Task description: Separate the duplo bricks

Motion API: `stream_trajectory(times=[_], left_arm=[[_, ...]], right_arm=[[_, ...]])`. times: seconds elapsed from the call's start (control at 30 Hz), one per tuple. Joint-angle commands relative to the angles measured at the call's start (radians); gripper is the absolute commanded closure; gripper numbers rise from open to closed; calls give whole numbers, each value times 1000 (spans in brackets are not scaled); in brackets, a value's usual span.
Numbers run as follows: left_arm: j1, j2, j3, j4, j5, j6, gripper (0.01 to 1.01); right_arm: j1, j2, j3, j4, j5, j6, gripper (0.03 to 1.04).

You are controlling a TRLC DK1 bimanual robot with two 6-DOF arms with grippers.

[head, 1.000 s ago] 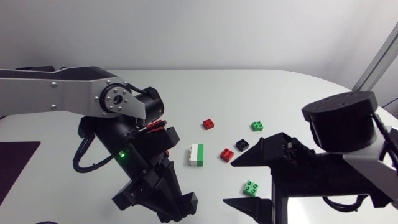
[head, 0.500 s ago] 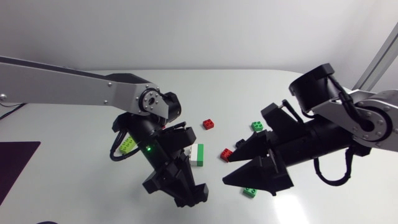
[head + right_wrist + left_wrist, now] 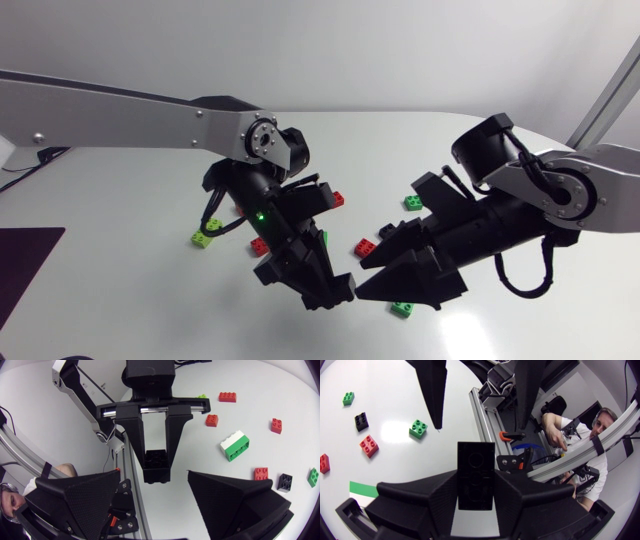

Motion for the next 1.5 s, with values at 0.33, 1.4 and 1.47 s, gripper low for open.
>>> stream_trajectory(times=[0.33, 1.4, 1.47], left_arm=[[-2, 26, 57, -71, 55, 47, 825], [0, 35, 66, -60, 141, 42, 825], [1, 35, 60, -56, 151, 42, 825]], right_arm=[[7, 33, 6, 24, -10, -17, 223], [67, -44, -52, 133, 11, 83, 675], [71, -50, -60, 147, 16, 96, 677]])
